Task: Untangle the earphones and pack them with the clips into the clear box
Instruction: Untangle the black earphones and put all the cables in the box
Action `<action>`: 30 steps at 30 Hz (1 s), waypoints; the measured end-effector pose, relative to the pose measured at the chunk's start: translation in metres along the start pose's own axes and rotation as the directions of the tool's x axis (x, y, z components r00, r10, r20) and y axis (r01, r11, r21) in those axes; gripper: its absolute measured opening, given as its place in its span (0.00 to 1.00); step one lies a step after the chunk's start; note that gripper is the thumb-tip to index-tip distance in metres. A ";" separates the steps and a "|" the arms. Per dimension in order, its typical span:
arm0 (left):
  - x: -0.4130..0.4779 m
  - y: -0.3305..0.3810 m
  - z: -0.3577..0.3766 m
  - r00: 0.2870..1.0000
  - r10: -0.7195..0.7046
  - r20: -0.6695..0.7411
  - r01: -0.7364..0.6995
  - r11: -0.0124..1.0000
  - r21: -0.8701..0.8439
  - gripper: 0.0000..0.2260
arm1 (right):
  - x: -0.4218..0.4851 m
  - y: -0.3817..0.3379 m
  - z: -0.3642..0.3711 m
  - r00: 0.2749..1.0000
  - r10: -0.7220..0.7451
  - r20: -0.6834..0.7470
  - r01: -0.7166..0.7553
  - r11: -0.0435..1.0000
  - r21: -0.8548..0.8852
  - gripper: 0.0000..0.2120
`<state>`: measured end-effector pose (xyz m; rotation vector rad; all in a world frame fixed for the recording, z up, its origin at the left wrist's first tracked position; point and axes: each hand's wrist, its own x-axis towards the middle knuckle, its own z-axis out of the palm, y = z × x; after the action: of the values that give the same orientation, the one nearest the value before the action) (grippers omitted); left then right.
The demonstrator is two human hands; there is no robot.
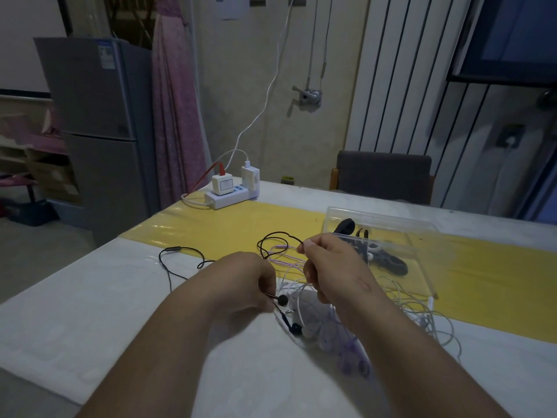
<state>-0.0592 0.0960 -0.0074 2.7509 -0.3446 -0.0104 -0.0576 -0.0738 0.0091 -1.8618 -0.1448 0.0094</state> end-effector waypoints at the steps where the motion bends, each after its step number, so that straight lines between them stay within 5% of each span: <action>1: 0.001 0.000 0.001 1.000 -0.009 0.016 0.009 1.000 0.004 0.06 | 0.000 0.000 0.000 1.000 -0.001 -0.001 0.001 1.000 -0.001 0.11; 10: 0.002 -0.003 0.004 0.994 0.017 0.110 -0.023 0.998 0.053 0.07 | 0.001 0.002 0.001 1.000 0.002 -0.002 -0.002 1.000 0.015 0.11; 16: 0.001 -0.005 -0.005 0.998 0.046 0.049 -0.040 0.992 -0.116 0.05 | 0.002 0.003 -0.001 1.000 -0.009 -0.005 0.009 1.000 -0.002 0.11; 21: -0.001 -0.001 -0.005 0.999 0.052 -0.001 -0.047 0.906 -0.421 0.08 | 0.005 0.005 0.000 1.000 -0.017 -0.013 0.017 1.000 0.010 0.11; 30: 0.001 -0.001 -0.007 0.990 0.006 -0.138 -0.081 0.838 -0.539 0.10 | 0.003 0.005 0.000 0.999 0.034 0.008 -0.035 0.999 0.038 0.10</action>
<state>-0.0574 0.0987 -0.0015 2.1624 -0.3102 0.0733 -0.0543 -0.0748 0.0049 -1.8259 -0.1170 0.0426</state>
